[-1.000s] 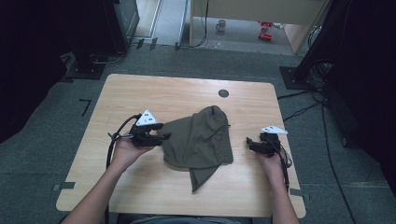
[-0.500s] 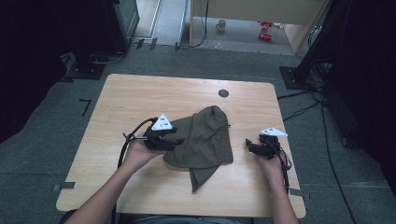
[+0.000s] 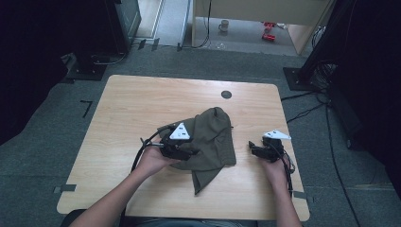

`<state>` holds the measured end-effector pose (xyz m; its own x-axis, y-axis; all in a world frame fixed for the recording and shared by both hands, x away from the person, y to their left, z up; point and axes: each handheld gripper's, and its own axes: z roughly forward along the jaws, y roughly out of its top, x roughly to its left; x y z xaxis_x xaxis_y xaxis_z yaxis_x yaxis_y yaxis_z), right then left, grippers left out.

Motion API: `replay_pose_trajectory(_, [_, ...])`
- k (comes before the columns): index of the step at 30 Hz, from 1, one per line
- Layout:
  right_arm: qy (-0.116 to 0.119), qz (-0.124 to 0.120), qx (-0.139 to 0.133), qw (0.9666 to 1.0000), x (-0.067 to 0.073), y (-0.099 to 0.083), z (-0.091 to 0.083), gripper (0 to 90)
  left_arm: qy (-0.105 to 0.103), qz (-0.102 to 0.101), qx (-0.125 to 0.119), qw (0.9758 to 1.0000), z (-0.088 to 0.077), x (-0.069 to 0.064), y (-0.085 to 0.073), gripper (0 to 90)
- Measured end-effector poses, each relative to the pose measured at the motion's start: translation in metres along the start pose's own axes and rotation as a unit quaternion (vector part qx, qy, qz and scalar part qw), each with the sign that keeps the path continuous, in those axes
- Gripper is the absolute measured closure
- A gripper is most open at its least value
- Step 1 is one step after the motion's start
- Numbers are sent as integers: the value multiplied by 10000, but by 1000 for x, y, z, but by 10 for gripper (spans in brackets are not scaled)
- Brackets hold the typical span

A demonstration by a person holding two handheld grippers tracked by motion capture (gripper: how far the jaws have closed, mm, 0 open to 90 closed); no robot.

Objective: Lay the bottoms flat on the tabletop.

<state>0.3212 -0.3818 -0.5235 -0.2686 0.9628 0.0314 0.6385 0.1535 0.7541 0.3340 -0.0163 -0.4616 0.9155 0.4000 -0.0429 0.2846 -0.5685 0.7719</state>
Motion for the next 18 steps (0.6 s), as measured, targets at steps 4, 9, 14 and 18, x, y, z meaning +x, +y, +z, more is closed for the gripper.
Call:
replay_pose_trajectory(4, [-3, -3, 1, 10000, 0, 0, 0, 324, -236, 48, -6, 9997, 11, -8, 0, 449])
replay_pose_trajectory(9, [-33, 22, -2, 10000, 1, 0, 0, 323, -368, 86, 47, 9993, 22, -13, 1, 421])
replay_pose_trajectory(14, [-30, 20, -2, 10000, 1, -1, -1, 323, -448, 183, 99, 9988, 35, -20, -1, 407])
replay_pose_trajectory(18, [-27, 15, -4, 10000, 1, -1, -1, 323, -409, 331, 167, 9985, 46, -25, -5, 396])
